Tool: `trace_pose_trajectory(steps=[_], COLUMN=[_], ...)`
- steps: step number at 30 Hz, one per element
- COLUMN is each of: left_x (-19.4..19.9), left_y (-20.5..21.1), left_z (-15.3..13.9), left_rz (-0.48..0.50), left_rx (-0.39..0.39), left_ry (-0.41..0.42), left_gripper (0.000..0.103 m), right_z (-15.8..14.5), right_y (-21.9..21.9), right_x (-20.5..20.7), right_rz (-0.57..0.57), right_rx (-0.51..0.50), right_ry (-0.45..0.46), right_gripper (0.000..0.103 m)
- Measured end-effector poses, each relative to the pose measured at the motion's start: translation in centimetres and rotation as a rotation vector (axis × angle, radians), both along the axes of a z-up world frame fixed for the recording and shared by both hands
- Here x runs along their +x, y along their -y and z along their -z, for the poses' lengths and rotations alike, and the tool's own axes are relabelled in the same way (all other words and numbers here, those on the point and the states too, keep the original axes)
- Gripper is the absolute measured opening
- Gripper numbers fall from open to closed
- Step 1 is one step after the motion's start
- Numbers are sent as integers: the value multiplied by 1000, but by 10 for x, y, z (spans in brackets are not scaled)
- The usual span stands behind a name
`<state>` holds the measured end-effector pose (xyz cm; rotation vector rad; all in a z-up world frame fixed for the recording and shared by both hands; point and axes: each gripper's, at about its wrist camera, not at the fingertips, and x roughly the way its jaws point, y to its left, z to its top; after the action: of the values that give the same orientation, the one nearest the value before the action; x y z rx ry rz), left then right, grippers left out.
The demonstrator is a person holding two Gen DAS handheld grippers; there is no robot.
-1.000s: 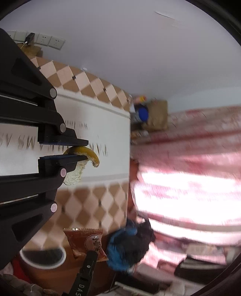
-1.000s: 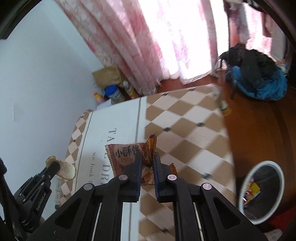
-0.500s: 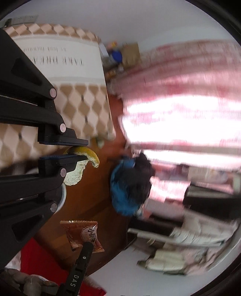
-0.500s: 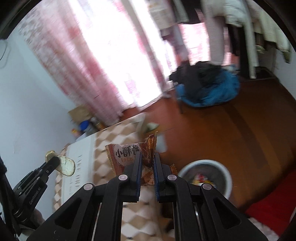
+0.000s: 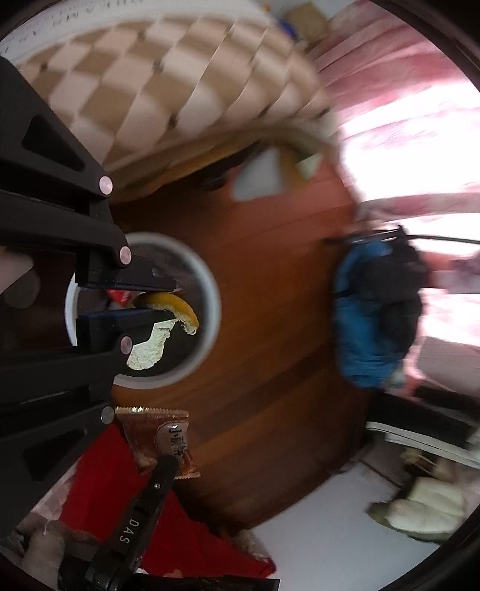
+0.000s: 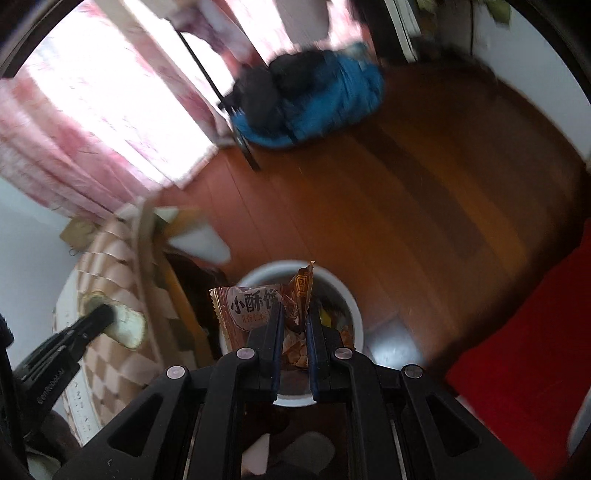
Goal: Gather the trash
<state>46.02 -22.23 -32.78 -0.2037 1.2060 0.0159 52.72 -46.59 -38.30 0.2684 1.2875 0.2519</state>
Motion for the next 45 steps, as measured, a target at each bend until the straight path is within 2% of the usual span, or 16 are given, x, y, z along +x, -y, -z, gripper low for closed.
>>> trace_pose_trajectory(steps=[2,5,10,12,14,16,18,19,20,22,24,28,34,37,45], left_x=[11,22,33,35,32,30,28,26,24,18,10,-3,-30,-44,-94], left_y=[0,-2,-4,-6,-8,-10,-14,-16,-17,-19,-21,-20,-13,-11,-11], left_z=[28,56,77,76,74,72,72,71,71,67,60,45,7,-21,-115], left_rz=[-3,-14,-26,-36,-46,-52,-59,-62,-65,-65,-67,-63,-47,-37,-6], left_rx=[-40,-102,-127,-121,-110,-89,-74,-63,-50,-19,15,71,100,94,52], left_ry=[-79,-161,-209,-215,-213,-210,-207,-207,-206,-197,-190,-165,-120,-86,46], left_gripper=[6,6,12,21,54,65,66,77,94,102,102,102,102,102,102], right_z=[33,69,105,116,126,135,135,134,133,128,120,98,60,31,-75], right_y=[3,3,-7,-14,-19,-24,-23,-25,-25,-25,-26,-30,-30,-26,-18], right_x=[6,13,26,29,31,32,29,28,26,22,15,-2,-36,-52,-100], right_rz=[8,15,5,-12,-24,-27,-26,-28,-30,-42,-58,-99,-118,-108,-109], right_rx=[8,11,-20,-34,-39,-46,-61,-66,-76,-89,-118,-194,-202,-179,-75], right_ry=[-57,-120,-170,-194,-222,-245,-246,-246,-247,-251,-255,-235,-211,-190,-81], right_gripper=[12,12,13,16,28,51,58,62,65,88,103,103,103,103,103])
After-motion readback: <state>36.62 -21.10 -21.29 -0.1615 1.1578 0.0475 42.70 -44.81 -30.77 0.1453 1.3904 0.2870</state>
